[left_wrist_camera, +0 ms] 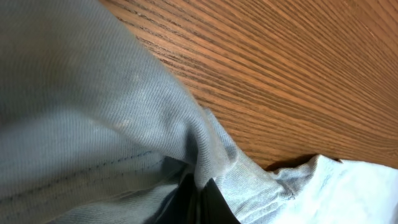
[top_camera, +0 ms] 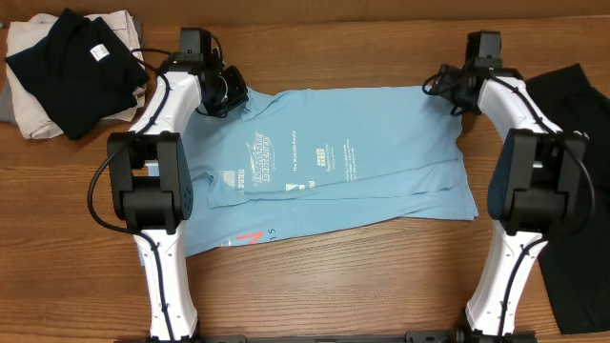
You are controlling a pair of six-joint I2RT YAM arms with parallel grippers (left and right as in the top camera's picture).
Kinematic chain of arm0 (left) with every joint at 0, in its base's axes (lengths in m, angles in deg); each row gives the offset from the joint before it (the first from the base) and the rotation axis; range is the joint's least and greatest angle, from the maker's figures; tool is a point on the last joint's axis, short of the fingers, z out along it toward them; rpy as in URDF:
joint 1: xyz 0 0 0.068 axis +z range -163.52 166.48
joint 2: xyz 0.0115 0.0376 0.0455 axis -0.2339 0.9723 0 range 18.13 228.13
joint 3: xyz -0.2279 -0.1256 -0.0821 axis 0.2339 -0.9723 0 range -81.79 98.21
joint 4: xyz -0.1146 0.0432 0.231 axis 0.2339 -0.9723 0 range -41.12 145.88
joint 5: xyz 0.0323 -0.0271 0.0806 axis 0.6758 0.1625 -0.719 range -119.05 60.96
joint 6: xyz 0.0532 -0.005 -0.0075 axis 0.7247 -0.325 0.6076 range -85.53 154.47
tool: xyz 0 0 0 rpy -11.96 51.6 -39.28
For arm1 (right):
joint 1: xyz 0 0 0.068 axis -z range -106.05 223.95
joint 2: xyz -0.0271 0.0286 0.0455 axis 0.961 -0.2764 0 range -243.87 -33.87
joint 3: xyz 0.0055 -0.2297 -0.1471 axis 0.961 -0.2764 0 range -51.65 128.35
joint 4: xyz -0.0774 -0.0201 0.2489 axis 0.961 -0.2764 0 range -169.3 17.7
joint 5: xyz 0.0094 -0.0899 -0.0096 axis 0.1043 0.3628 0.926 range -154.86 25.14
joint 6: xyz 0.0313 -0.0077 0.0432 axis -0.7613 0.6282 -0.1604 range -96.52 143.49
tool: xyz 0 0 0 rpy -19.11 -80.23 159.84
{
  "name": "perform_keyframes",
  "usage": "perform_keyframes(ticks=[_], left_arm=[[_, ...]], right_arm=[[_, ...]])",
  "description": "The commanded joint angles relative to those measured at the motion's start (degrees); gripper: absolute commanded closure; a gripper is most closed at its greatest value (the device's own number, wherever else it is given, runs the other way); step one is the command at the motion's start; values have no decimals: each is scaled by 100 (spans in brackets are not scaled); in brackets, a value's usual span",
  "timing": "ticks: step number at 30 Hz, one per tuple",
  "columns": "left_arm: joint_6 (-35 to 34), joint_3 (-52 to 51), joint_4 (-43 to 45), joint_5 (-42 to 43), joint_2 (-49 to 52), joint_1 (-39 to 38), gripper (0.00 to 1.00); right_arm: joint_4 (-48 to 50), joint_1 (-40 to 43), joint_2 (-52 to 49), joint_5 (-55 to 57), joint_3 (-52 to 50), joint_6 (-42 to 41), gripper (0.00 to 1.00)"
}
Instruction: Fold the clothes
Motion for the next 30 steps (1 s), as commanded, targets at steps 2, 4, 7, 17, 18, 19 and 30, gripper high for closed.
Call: perform_keyframes(ticks=[2, 4, 7, 17, 18, 19, 30], left_arm=[[199, 76, -24, -26, 72, 0, 96], [199, 76, -24, -26, 72, 0, 96], [199, 76, -26, -24, 72, -4, 96], [199, 76, -22, -26, 72, -4, 96], [199, 76, -22, -26, 72, -4, 96], [199, 76, -22, -24, 72, -4, 96], [199, 76, -22, -31, 72, -4, 95]], right_arm=[[74, -31, -48, 282, 173, 26, 27], [107, -33, -48, 275, 173, 131, 28], [138, -33, -50, 275, 173, 133, 28], [289, -33, -61, 273, 166, 116, 50], [291, -33, -61, 275, 166, 103, 51], [289, -33, -61, 275, 164, 103, 51], [369, -61, -295, 273, 155, 103, 48]])
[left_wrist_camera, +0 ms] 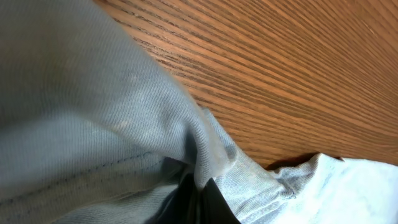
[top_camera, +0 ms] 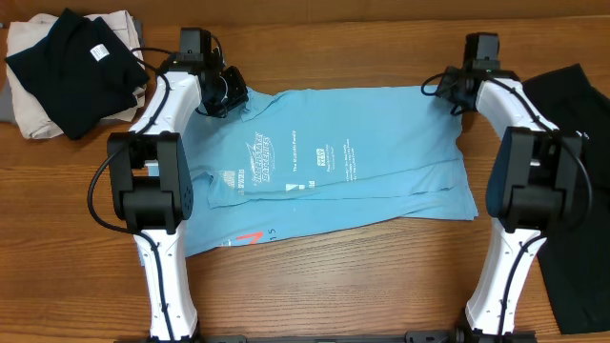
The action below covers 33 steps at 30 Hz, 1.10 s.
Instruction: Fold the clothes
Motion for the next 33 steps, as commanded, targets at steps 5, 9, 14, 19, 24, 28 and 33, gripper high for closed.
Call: perform_keyframes(ticks=[5, 9, 14, 19, 24, 28, 33], left_arm=[[116, 76, -20, -50, 72, -4, 96], [175, 76, -20, -166, 72, 0, 96], [245, 111, -162, -122, 70, 101, 96], [433, 361, -553, 201, 46, 258, 96], [726, 968, -1453, 195, 31, 363, 96], [909, 1539, -2326, 192, -15, 387, 96], [1121, 2164, -3451, 131, -103, 387, 96]], right_arm=[[96, -63, -170, 59, 157, -28, 67], [74, -63, -170, 262, 157, -186, 75], [-157, -7, -168, 267, 350, -289, 96], [-728, 15, -168, 251, 938, -289, 96], [-1578, 15, -157, 219, 1716, -334, 96], [-2520, 24, -155, 208, 2350, -623, 96], [-3480, 24, -155, 201, 2918, -789, 96]])
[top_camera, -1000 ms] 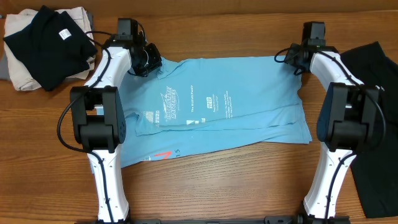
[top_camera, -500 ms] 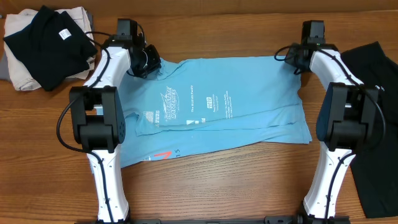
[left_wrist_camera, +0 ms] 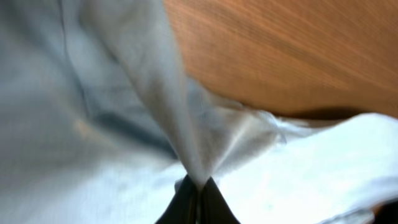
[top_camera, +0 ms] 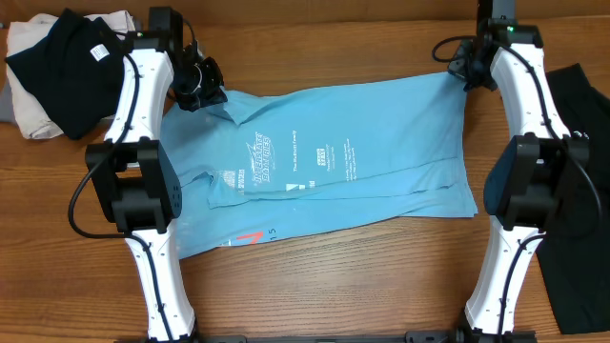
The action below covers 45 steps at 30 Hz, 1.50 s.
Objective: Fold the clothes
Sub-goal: 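Lift both corners and fold the top edge down toward the bottom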
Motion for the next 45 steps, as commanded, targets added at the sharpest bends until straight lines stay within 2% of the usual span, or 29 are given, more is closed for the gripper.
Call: perform_keyframes(ticks=[1, 6, 9, 17, 19, 27, 32, 40, 45], left_arm=[[354, 492, -586, -20, -136, -22, 96], [341, 664, -1493, -706, -385, -15, 96], [199, 664, -1987, -1272, -588, 46, 96], [245, 662, -2830, -1440, -964, 334, 96], [479, 605, -2852, -1399, -990, 339, 96], [564, 304, -2852, -1471, -1373, 407, 96], [562, -522, -2848, -1764, -1821, 435, 96], [516, -1923, -2511, -1751, -1856, 450, 96], [501, -2406, -2378, -1825, -1899, 496, 96]], right_arm=[[-417, 44, -37, 17, 509, -190, 96], [-1318, 46, -28, 22, 962, -214, 96], [-1716, 92, -15, 22, 1102, -531, 96], [-2664, 308, 245, -260, 1104, -782, 96], [-2997, 354, 374, -260, 1104, -782, 96], [-3574, 387, 994, -173, 1104, -765, 96], [-3626, 385, 1058, -232, 957, -723, 96], [-3626, 343, 1172, -511, 289, -767, 96], [-3609, 343, 1438, -431, -96, -772, 96]])
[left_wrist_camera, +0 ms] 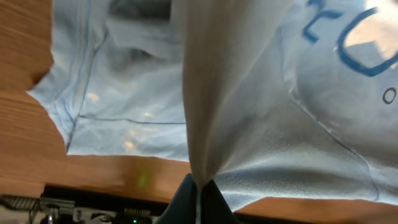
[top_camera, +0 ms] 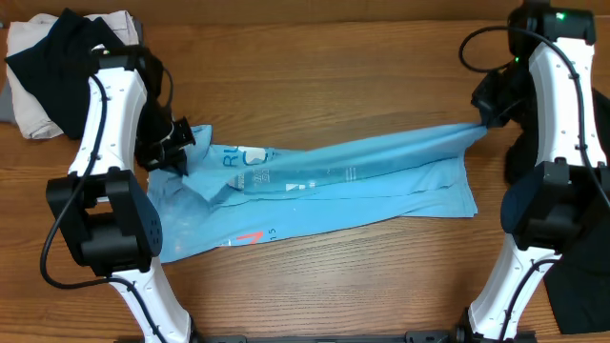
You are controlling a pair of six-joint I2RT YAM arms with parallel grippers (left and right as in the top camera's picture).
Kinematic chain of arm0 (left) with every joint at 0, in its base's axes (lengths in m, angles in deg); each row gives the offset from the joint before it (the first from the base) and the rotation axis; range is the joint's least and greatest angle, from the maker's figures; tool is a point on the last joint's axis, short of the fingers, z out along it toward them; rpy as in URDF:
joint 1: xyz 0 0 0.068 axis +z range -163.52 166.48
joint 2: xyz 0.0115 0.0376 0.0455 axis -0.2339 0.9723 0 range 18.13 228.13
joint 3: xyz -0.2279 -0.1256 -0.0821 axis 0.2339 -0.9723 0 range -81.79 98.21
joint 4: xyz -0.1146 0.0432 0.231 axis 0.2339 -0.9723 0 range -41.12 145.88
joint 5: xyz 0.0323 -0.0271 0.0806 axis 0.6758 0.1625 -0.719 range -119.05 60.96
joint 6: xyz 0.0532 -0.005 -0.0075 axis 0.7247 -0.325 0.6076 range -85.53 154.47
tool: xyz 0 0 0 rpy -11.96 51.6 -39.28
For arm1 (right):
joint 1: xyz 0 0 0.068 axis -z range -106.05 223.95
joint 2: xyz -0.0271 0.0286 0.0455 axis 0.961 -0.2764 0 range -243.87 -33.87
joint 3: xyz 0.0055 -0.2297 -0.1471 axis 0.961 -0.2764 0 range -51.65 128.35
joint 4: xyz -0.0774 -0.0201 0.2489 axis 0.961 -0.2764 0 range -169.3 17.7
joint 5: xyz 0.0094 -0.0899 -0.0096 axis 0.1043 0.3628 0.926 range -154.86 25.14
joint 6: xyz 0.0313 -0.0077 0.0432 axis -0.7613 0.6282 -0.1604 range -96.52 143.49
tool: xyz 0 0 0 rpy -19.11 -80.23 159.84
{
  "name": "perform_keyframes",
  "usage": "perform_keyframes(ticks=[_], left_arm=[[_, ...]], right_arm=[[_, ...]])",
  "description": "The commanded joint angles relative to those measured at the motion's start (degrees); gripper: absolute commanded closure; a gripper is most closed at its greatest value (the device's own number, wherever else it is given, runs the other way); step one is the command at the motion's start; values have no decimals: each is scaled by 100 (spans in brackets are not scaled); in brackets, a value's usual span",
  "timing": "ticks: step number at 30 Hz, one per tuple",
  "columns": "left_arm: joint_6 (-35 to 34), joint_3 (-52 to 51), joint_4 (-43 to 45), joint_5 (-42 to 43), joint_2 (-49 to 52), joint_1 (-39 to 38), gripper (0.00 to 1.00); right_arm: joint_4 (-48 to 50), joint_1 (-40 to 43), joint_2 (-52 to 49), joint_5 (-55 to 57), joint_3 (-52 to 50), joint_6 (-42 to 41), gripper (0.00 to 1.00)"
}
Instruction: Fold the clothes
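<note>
A light blue T-shirt with printed lettering lies across the middle of the table. Its far edge is lifted and stretched taut between both grippers, hanging over the shirt's middle. My left gripper is shut on the left end of that edge. In the left wrist view the fabric rises in a pinched fold from between the dark fingertips, with the shirt spread beneath. My right gripper holds the right end of the edge, above the shirt's right side.
A pile of black and beige clothes sits at the back left corner. A black garment lies along the right edge beside the right arm. Bare wooden table shows behind the shirt.
Both grippers have come toward the front from the back of the table with the shirt's far edge. The upper half of the shirt is now off the table and the wood behind it is uncovered.
The shirt first lay flat, with both grippers at its two far corners and the left one shut on fabric. A second later nothing had changed. Then both arms stood farther back with the corners lifted. Now the edge hangs taut over the shirt's middle.
</note>
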Motion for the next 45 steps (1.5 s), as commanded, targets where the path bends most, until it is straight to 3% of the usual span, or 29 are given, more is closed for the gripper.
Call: perform_keyframes(ticks=[1, 4, 12, 20, 22, 25, 27, 28, 29, 30, 31, 32, 33, 35, 39, 41, 44, 45], left_arm=[[28, -280, 33, -317, -98, 105, 96], [-227, -555, 57, -680, -192, 201, 96], [-216, -1346, 450, -713, -737, 715, 96], [-216, -1996, 999, -225, -758, 643, 96], [-214, -2184, 1158, -133, -758, 557, 90], [-208, -2426, 1294, -127, -758, 420, 70], [-208, -2518, 1344, -122, -758, 341, 50], [-197, -2527, 1349, -109, -756, 328, 37], [-173, -2524, 1353, -92, -758, 317, 36], [-175, -2511, 1375, -92, -758, 315, 39], [-177, -2474, 1388, -96, -758, 315, 52], [-179, -2409, 1392, -98, -758, 317, 72], [-179, -2280, 1373, -98, -758, 317, 80], [-179, -1915, 1198, -96, -758, 317, 85], [-153, -1029, 992, -87, -758, 199, 81], [4, -761, 1141, 2, -758, 81, 75], [236, -745, 1414, 437, -728, -157, 44], [236, -776, 1458, 490, -697, -236, 43]], right_arm=[[-2, 13, 485, 146, -181, -24, 96], [2, 13, 680, 203, -562, -26, 96], [651, 85, 1115, 269, -1797, -44, 96], [935, -155, 1128, 122, -1980, 37, 96], [964, -240, 1128, 122, -2065, 37, 96], [1027, -271, 1128, 125, -2232, 39, 96], [1012, -269, 1128, 125, -2282, 39, 82], [1001, -260, 1128, 125, -2282, 39, 70], [1003, -260, 1128, 125, -2280, 39, 50], [1010, -260, 1128, 125, -2260, 39, 27], [1043, -260, 1128, 125, -2245, 44, 14], [1071, -260, 1128, 125, -2223, 79, 9], [1080, -260, 1128, 125, -2177, 140, 8], [1086, -260, 1128, 127, -2044, 195, 8], [1211, -260, 1128, -160, -1810, 402, 8], [1370, -260, 1121, -551, -1814, 719, 8], [1495, -267, 1021, -870, -1829, 927, 8], [1517, -267, 984, -866, -1843, 931, 8]])
